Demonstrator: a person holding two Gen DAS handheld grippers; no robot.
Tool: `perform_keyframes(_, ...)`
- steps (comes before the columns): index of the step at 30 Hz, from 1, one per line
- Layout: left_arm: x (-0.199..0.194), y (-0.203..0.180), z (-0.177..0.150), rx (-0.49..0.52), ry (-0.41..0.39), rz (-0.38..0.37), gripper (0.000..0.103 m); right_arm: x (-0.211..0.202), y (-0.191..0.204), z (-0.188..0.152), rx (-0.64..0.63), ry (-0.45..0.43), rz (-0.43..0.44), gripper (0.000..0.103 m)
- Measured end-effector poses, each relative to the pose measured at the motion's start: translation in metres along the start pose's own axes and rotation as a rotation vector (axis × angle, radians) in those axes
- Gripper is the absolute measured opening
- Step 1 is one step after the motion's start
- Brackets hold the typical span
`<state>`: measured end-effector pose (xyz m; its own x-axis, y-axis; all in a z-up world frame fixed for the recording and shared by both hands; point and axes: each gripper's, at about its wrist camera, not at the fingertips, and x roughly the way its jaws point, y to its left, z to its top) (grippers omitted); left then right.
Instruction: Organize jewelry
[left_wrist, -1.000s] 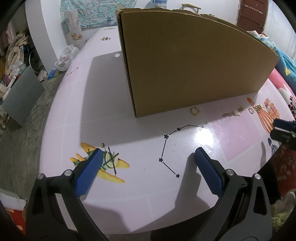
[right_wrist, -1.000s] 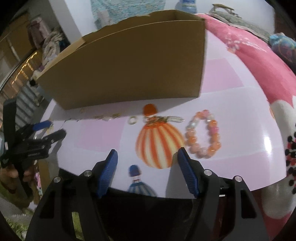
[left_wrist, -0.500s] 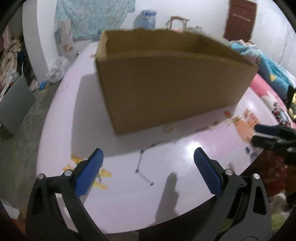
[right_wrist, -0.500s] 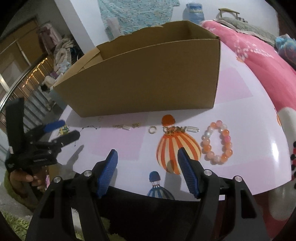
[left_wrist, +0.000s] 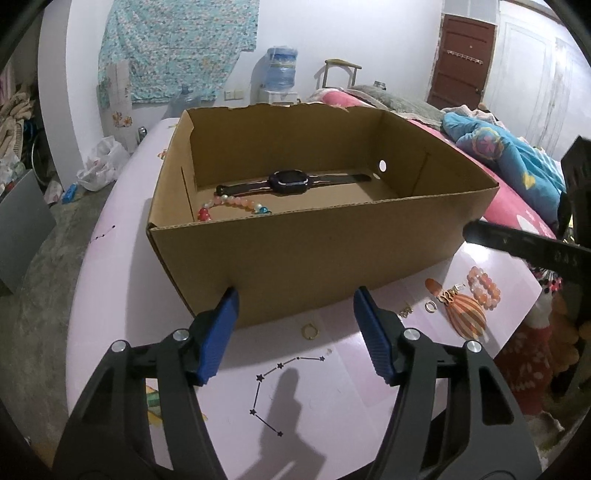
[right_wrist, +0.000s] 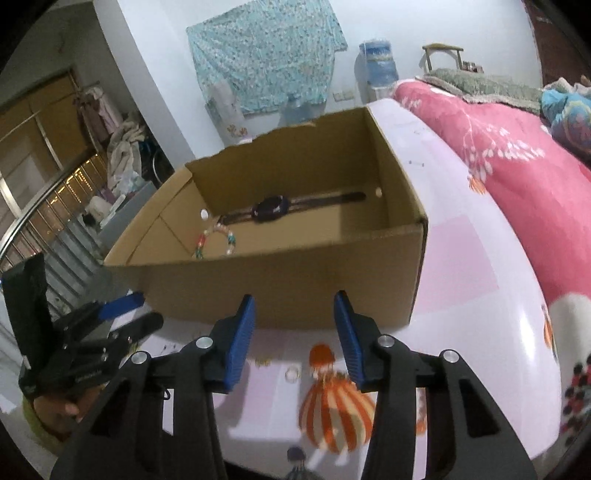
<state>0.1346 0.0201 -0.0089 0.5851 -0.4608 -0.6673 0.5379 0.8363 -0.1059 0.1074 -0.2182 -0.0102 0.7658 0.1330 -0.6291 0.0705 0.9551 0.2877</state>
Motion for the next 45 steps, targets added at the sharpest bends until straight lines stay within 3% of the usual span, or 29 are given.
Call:
perform_keyframes(7, 0.003, -0.003, -0.002, 0.019, 0.006, 0.005, 0.061, 0.000, 0.001, 0.000, 0.010, 0.003, 0.015, 0.043)
perform_keyframes(13, 0.005, -0.030, -0.015, 0.071, 0.051, -0.091, 0.061, -0.004, 0.008, -0.036, -0.022, 0.097, 0.005, 0.043)
perform_keyframes(16, 0.012, -0.049, -0.021, 0.137, 0.078, -0.128, 0.055, -0.004, 0.008, -0.051, -0.010, 0.136, 0.014, 0.043)
perform_keyframes(25, 0.041, -0.077, -0.019, 0.299, 0.172, -0.148, 0.032, 0.001, 0.007, -0.067, -0.023, 0.170, 0.026, 0.043)
perform_keyframes(32, 0.055, -0.086, -0.017, 0.389, 0.220, -0.164, 0.030, 0.003, 0.005, -0.067, -0.006, 0.169, 0.044, 0.043)
perform_keyframes(36, 0.061, -0.093, -0.015, 0.407, 0.225, -0.177, 0.028, 0.006, 0.001, -0.064, -0.001, 0.173, 0.049, 0.043)
perform_keyframes(45, 0.058, -0.101, -0.017, 0.433, 0.240, -0.185, 0.006, 0.003, -0.011, -0.065, 0.020, 0.165, 0.040, 0.043)
